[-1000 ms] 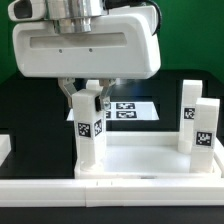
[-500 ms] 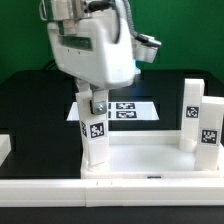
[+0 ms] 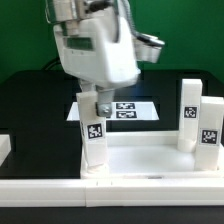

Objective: Assemble desk

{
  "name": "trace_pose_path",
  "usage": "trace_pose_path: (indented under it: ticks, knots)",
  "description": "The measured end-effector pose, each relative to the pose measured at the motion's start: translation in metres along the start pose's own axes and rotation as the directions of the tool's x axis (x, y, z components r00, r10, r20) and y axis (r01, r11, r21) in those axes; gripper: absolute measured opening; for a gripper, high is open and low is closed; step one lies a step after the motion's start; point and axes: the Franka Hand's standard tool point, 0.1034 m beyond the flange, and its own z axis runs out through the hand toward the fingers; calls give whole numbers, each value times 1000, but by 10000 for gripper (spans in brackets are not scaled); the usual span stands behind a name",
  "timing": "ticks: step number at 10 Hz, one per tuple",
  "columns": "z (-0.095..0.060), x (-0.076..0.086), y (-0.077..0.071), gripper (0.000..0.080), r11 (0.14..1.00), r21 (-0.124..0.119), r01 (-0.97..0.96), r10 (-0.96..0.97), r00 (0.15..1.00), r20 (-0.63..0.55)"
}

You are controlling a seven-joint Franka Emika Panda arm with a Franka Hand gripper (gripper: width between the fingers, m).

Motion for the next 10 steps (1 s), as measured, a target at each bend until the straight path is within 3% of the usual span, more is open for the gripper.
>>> trace_pose_path:
  ticks: [1,2,3,5,6,7,8,9,10]
  knots:
    - [0,2,2,562,985,-2,173,-173,985,-2]
    - [0,2,3,631,947,-11,321,-321,947,0]
    - [0,2,3,644,927,-13,375,-375,927,-2]
    - [0,5,5,644,854,-23,520,-520,854,-1]
    - [-3,8,5,649,723,-35,690,-690,724,7]
    - [-6,10,2,649,660,-35,751,-751,660,9]
    - [-5,9,2,558,703,-35,710,-710,704,8]
    - [-5,10,3,558,712,-36,701,-701,713,8]
    - [-5,10,3,422,729,-36,683,-683,730,7]
